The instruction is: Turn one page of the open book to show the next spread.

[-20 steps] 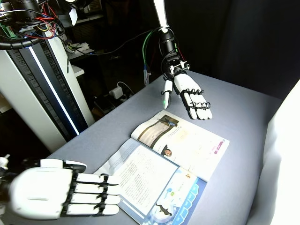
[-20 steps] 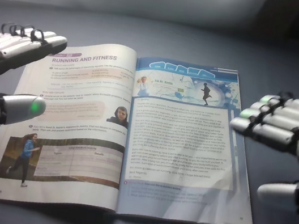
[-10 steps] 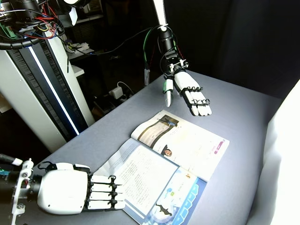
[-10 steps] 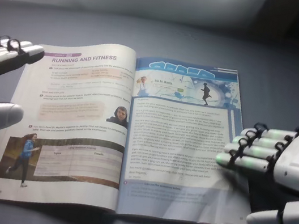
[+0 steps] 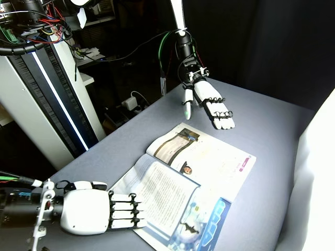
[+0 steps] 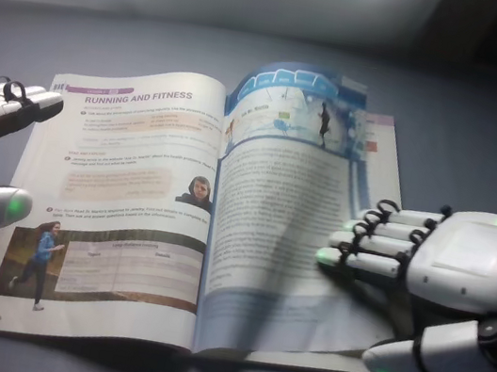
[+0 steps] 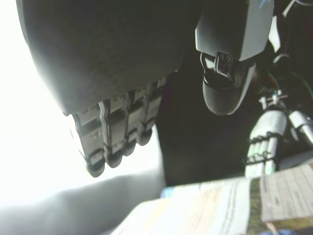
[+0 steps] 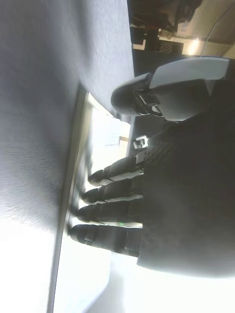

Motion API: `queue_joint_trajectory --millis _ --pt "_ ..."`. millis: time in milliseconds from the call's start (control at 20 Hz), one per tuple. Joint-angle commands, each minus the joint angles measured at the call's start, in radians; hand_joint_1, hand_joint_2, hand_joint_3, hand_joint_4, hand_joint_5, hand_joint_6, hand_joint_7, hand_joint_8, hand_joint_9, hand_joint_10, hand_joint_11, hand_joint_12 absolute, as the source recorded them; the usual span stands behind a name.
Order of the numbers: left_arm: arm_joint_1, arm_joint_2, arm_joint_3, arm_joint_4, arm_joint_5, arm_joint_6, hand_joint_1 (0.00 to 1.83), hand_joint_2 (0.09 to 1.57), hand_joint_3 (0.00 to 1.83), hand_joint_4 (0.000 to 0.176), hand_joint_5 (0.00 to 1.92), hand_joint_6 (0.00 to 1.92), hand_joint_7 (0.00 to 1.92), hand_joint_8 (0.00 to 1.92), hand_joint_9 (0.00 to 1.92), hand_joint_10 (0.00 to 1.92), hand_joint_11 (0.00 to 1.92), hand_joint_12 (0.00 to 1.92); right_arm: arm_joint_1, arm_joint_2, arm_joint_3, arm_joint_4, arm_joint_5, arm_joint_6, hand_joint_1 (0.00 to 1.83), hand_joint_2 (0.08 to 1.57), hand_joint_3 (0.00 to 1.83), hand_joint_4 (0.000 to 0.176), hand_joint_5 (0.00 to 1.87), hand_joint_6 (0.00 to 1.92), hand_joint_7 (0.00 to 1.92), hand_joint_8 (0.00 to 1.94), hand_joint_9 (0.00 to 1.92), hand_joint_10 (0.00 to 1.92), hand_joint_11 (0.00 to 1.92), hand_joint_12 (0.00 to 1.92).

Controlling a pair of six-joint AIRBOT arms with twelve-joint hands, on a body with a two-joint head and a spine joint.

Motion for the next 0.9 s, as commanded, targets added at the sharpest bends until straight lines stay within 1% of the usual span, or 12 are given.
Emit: queue_joint_trajectory --millis 0,50,150,250,300,350,400,550,700,800,850 --pt "0.001 -0.007 0.000 -0.024 -0.121 -0.005 0.18 1.37 0.00 0.000 0.00 0.00 0.00 0.00 0.00 0.00 0.00 0.00 0.013 -0.012 0.007 0.007 0.068 0.006 0.00 1.17 0.00 0.000 0.00 0.00 0.00 0.00 0.00 0.00 0.00 0.00" --pt "0.007 -0.011 0.001 -0.029 -0.117 -0.006 0.16 1.38 0.00 0.006 0.00 0.00 0.00 0.00 0.00 0.00 0.00 0.00 0.020 -0.030 0.018 0.008 0.079 0.006 0.00 1.16 0.00 0.000 0.00 0.00 0.00 0.00 0.00 0.00 0.00 0.00" --pt "0.024 -0.020 0.003 -0.043 -0.117 -0.011 0.11 1.38 0.00 0.004 0.00 0.00 0.00 0.00 0.00 0.00 0.00 0.00 0.035 -0.066 0.043 0.020 0.114 0.005 0.00 1.18 0.00 0.000 0.00 0.00 0.00 0.00 0.00 0.00 0.00 0.00" --pt "0.029 -0.025 0.002 -0.049 -0.118 -0.013 0.09 1.38 0.00 0.006 0.00 0.00 0.00 0.00 0.00 0.00 0.00 0.00 0.059 -0.087 0.053 0.047 0.146 -0.014 0.00 1.19 0.00 0.000 0.00 0.00 0.00 0.00 0.00 0.00 0.00 0.00" --pt "0.032 -0.028 0.002 -0.051 -0.116 -0.015 0.09 1.38 0.00 0.016 0.00 0.00 0.00 0.00 0.00 0.00 0.00 0.00 0.071 -0.100 0.059 0.063 0.163 -0.027 0.00 1.18 0.00 0.000 0.00 0.00 0.00 0.00 0.00 0.00 0.00 0.00" --pt "0.035 -0.032 0.004 -0.053 -0.115 -0.016 0.10 1.38 0.00 0.012 0.00 0.00 0.00 0.00 0.00 0.00 0.00 0.00 0.081 -0.113 0.067 0.075 0.179 -0.038 0.00 1.19 0.00 0.000 0.00 0.00 0.00 0.00 0.00 0.00 0.00 0.00" --pt "0.037 -0.035 0.006 -0.055 -0.113 -0.017 0.12 1.39 0.00 0.000 0.01 0.00 0.00 0.00 0.00 0.00 0.00 0.00 0.092 -0.128 0.076 0.085 0.194 -0.048 0.00 1.19 0.00 0.000 0.00 0.00 0.00 0.00 0.00 0.00 0.00 0.00" --pt "0.049 -0.041 0.007 -0.068 -0.116 -0.018 0.13 1.38 0.00 0.000 0.02 0.00 0.00 0.00 0.00 0.00 0.00 0.00 0.130 -0.180 0.107 0.089 0.244 -0.055 0.00 1.20 0.00 0.000 0.00 0.00 0.00 0.00 0.00 0.00 0.00 0.00" --pt "0.074 -0.051 0.012 -0.089 -0.125 -0.026 0.09 1.40 0.00 0.000 0.00 0.00 0.00 0.00 0.00 0.00 0.00 0.00 0.163 -0.243 0.134 0.088 0.289 -0.062 0.00 1.20 0.00 0.000 0.00 0.00 0.00 0.00 0.00 0.00 0.00 0.00" --pt "0.075 -0.054 0.016 -0.092 -0.125 -0.027 0.01 1.38 0.00 0.000 0.00 0.00 0.00 0.00 0.00 0.00 0.00 0.00 0.186 -0.284 0.144 0.090 0.330 -0.066 0.00 1.19 0.00 0.000 0.00 0.00 0.00 0.00 0.00 0.00 0.00 0.00" --pt "0.075 -0.055 0.018 -0.092 -0.124 -0.030 0.05 1.36 0.00 0.000 0.04 0.01 0.00 0.00 0.00 0.00 0.00 0.00 0.197 -0.302 0.149 0.091 0.349 -0.066 0.00 1.18 0.00 0.000 0.00 0.00 0.00 0.00 0.00 0.00 0.00 0.00"
